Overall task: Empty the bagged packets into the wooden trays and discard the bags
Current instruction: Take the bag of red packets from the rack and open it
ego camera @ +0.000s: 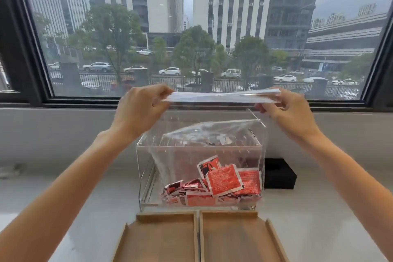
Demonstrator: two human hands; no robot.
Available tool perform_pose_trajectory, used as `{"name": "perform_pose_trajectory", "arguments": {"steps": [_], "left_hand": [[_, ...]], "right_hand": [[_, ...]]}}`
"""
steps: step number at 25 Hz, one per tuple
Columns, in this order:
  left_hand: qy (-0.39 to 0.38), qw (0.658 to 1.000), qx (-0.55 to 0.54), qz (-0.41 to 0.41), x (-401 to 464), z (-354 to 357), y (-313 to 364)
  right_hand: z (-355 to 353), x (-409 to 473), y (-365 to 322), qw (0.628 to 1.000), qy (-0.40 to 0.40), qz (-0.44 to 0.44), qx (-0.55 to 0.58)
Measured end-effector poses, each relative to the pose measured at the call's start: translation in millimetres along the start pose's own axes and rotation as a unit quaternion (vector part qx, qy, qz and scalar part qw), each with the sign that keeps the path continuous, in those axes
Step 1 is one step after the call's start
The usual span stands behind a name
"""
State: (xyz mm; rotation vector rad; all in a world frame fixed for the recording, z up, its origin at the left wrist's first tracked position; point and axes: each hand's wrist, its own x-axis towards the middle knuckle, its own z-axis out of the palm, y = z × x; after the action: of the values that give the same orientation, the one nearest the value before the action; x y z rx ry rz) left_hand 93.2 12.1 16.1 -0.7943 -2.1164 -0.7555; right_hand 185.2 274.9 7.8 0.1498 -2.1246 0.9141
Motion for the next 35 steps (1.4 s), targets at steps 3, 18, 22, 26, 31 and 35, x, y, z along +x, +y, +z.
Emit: {"name": "perform_pose_trajectory", "arguments": {"steps": [3, 18, 22, 26, 31, 35], "left_hand": [[-0.033, 0.998, -0.020, -0.047, -41, 14, -7], [-0.157, 0.968, -0.114, -0.158, -166, 86, -19], [-0.168, 0.970, -0.101, -0.145, -159, 82, -17], [-0.192, 0.970, -0.084, -0.123, -152, 75, -14], [-0.200, 0.972, -0.081, -0.094, -152, 73, -5], [-0.205, 0.972, -0.077, -0.082, -154, 73, -6]], "right_hand": [[17, -39, 28, 0.999, -0.013, 0.044, 0.026], [45, -145, 93, 0.971, -0.158, 0.175, -0.039], [34, -131, 79, 0.952, -0.250, 0.176, -0.014], [18, -98, 44, 0.924, -0.358, 0.131, -0.028], [54, -81, 10, 0.889, -0.441, 0.084, -0.092], [88, -97, 9, 0.861, -0.490, 0.044, -0.125]]}}
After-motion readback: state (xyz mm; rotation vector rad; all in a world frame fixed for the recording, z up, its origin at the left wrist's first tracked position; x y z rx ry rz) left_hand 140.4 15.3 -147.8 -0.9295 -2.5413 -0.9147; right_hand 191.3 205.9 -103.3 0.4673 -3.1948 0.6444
